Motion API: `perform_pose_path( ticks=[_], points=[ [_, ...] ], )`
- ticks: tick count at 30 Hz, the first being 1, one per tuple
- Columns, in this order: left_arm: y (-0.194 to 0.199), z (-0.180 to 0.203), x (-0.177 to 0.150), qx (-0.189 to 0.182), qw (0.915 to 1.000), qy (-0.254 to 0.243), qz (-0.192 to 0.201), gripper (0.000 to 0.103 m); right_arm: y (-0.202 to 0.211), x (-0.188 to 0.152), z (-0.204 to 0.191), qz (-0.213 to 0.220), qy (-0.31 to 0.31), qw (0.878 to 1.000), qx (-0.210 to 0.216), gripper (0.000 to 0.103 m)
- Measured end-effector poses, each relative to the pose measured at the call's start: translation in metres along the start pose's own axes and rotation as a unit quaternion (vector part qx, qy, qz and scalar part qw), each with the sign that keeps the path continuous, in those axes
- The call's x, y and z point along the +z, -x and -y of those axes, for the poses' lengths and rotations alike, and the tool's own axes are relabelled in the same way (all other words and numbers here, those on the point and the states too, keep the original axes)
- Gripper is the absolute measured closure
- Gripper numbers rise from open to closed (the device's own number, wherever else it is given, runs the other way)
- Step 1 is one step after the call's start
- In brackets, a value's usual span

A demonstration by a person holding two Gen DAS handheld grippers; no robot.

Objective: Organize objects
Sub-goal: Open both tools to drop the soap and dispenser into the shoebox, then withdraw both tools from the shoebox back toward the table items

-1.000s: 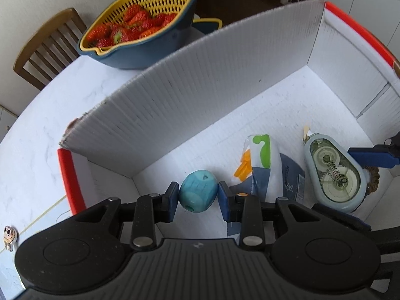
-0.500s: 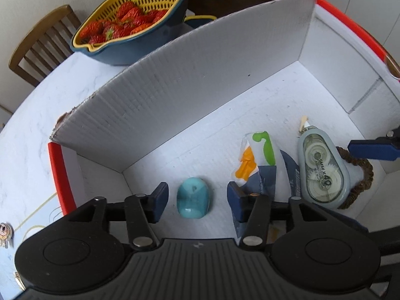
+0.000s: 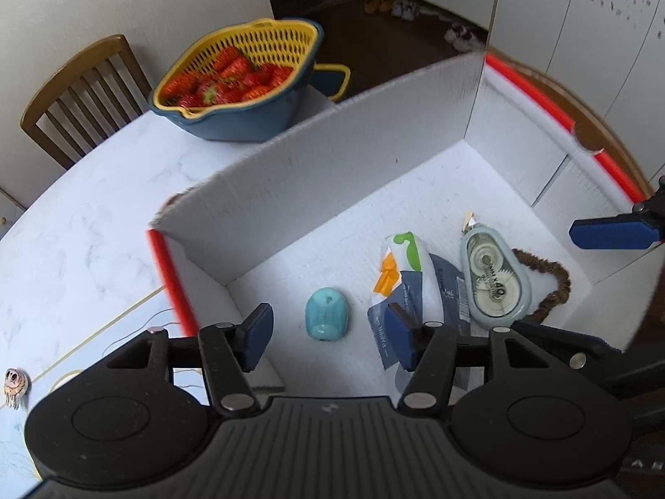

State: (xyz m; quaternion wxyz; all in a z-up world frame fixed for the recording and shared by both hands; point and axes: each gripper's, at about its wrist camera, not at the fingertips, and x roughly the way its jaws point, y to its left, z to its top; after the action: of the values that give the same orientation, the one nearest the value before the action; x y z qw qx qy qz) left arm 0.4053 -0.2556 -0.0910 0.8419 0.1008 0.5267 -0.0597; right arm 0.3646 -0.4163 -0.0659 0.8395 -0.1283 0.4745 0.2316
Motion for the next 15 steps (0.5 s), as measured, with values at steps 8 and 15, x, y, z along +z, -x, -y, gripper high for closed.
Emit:
perform_pose_path(
  ticks=[8,15],
  points=[
    [0.045,-0.016,-0.014,-0.031,0.9984,0.014,0.045,0.045,0.031,-0.003,-0.009,0.032,-0.023,0.999,-0.003,0.034],
    [0.083,-0.03,-0.033,-0.048,0.995,0.01,0.087,0.045,0.056,-0.007,-0.022,0.053,-0.037,0.998,0.001,0.031]
  ],
)
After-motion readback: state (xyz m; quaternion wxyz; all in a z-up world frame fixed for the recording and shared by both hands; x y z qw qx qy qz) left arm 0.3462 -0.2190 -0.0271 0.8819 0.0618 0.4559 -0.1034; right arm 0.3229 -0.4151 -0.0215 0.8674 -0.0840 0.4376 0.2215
